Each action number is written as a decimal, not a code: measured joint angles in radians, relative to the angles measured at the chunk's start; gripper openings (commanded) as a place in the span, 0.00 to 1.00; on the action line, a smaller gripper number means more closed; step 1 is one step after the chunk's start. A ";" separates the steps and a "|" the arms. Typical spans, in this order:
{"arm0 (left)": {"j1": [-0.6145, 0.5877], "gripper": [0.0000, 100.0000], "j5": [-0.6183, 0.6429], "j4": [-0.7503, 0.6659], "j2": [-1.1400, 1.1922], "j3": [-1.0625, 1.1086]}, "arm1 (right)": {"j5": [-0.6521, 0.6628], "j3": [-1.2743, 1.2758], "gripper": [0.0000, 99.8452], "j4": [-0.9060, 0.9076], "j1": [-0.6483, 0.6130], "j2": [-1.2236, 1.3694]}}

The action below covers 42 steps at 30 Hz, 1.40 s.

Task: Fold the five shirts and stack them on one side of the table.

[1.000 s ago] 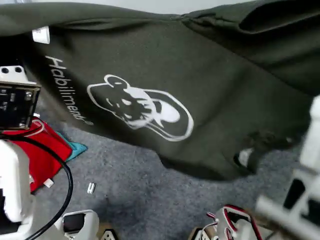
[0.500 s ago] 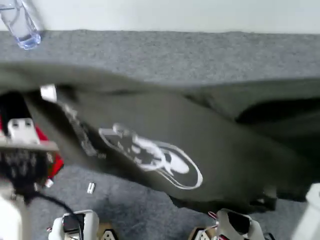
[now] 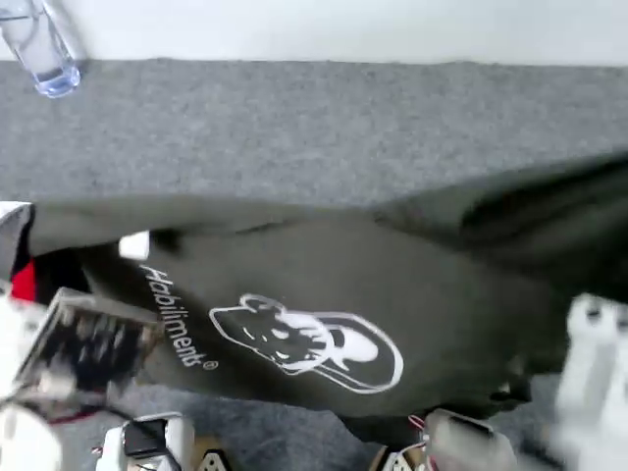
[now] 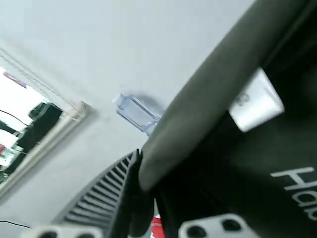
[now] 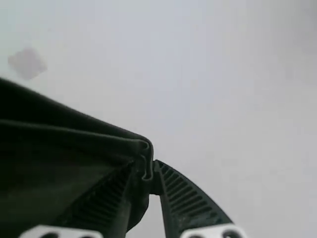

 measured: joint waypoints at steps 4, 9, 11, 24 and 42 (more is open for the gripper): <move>0.000 0.01 -0.003 -0.123 0.000 0.215 | -0.014 0.203 0.01 -0.003 -0.002 0.048; 0.005 0.01 -0.003 -0.345 0.006 0.499 | -0.028 0.453 0.01 -0.083 -0.068 0.127; 0.032 0.01 -0.003 -0.436 0.026 0.594 | -0.031 0.551 0.01 -0.144 -0.089 0.155; 0.138 0.01 -0.003 -0.756 0.643 0.494 | -0.032 0.864 0.01 -0.687 -0.141 0.433; 0.178 0.01 -0.003 -0.744 1.797 -0.806 | -0.034 0.864 0.01 -1.359 -0.167 0.812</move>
